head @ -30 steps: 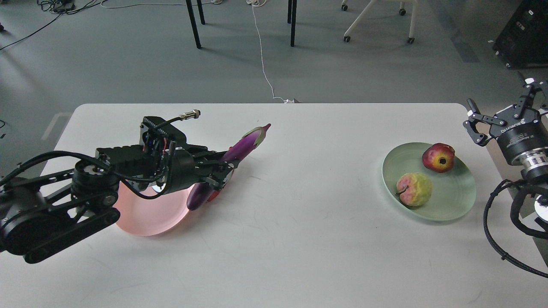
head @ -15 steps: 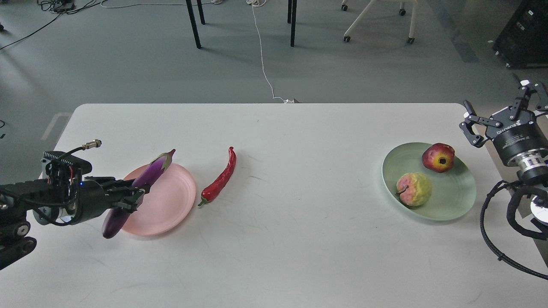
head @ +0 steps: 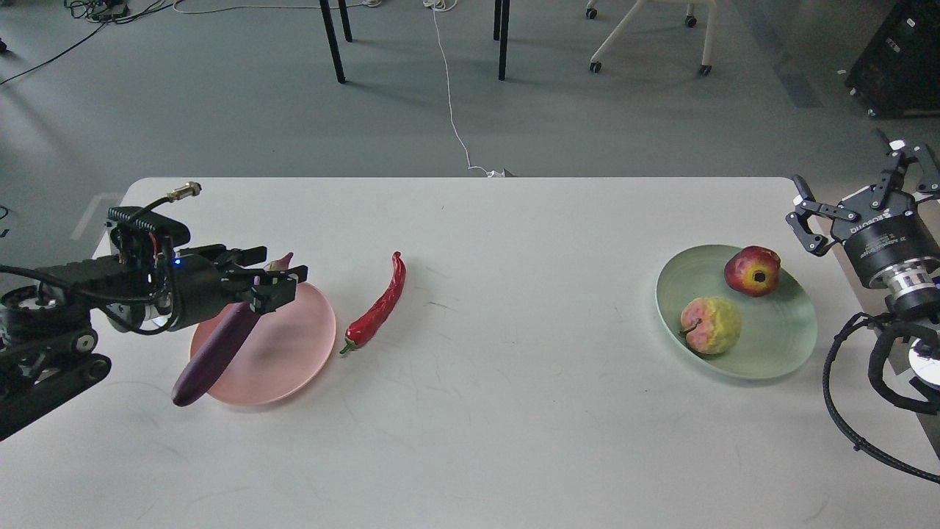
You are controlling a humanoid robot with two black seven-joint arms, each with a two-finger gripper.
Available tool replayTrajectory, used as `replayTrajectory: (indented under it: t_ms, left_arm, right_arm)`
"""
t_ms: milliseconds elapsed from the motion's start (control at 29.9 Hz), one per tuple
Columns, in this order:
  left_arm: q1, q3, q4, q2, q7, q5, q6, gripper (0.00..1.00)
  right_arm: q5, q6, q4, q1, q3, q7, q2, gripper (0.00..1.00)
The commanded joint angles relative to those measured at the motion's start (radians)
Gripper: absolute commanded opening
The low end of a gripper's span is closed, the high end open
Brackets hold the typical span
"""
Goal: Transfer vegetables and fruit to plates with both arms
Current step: 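Move the left gripper to the red chili pepper and grasp it, then lower the chili pepper onto the pink plate and open left gripper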
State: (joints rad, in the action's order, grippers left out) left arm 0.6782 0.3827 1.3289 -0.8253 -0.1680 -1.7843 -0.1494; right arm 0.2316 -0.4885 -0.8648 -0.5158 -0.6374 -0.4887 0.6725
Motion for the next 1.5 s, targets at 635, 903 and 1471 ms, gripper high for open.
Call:
replayTrajectory:
  t_ms: [635, 903, 1471]
  left_arm:
    - [0.075, -0.183, -0.294, 0.353, -0.004, -0.195, 0.001, 0.31]
    - [0.081, -0.176, -0.268, 0.367, 0.008, -0.185, 0.004, 0.08]
    - [0.035, -0.203, 0.205, -0.204, 0.002, -0.083, 0.008, 0.15]
  right_arm:
    - [-0.001, 0.0, 0.001, 0.005, 0.002, 0.0, 0.001, 0.99]
    - [-0.001, 0.0, 0.003, 0.003, 0.002, 0.0, 0.001, 0.99]
    - [-0.009, 0.0, 0.004, 0.005, 0.007, 0.0, -0.001, 0.99]
